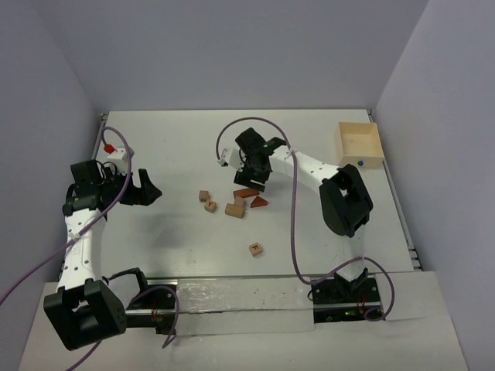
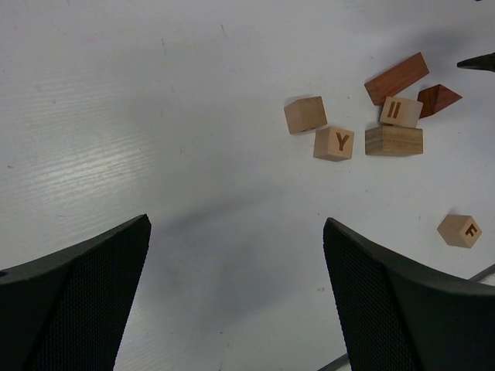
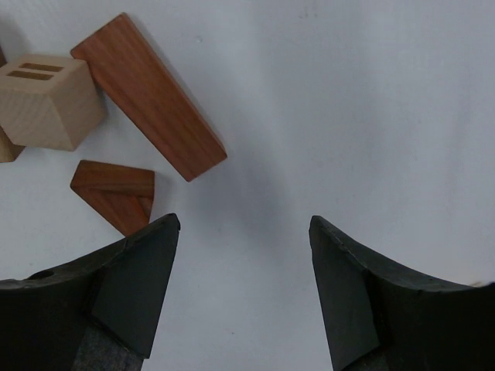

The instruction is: Build the wood block tower

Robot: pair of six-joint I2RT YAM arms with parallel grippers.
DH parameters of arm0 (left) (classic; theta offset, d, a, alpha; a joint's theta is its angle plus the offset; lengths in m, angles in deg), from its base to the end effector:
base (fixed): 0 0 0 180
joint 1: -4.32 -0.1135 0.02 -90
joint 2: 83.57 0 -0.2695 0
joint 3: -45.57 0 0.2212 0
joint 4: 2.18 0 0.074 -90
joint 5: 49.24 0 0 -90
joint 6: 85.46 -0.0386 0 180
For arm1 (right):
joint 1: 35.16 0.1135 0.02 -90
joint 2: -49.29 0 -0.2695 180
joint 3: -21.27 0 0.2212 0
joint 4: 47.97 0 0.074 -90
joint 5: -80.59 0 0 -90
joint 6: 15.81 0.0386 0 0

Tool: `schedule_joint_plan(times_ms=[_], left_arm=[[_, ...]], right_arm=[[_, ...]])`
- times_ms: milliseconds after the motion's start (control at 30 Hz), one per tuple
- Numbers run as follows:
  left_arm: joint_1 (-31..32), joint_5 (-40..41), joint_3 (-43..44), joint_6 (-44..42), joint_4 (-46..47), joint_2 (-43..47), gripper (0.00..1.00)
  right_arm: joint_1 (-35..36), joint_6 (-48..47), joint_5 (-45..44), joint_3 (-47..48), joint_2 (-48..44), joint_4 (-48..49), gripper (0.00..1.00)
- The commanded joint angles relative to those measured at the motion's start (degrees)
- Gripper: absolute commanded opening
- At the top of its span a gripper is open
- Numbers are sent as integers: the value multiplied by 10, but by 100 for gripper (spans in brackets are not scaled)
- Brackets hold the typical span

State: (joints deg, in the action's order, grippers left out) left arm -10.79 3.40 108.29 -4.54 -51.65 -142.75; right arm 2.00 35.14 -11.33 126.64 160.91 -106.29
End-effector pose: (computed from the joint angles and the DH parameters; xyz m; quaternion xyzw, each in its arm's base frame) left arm 0.1755 0.0231 0.2834 0.0738 0.8832 -0.2158 0.4097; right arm 0.3096 0.2331 0.2383 -0.5990 0.7698 -0.0200 0.2198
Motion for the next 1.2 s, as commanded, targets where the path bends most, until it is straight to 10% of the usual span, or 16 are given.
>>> schedule_joint_plan(times_ms=[0,1167], left_arm=[[-2,-18,19,-11,-1,-3,99],[-3,-13,24,-8,-3,-24,99]], right_arm=[[8,-41,28,23,14,-4,75],[44,-84,54,52,131,-18,50]])
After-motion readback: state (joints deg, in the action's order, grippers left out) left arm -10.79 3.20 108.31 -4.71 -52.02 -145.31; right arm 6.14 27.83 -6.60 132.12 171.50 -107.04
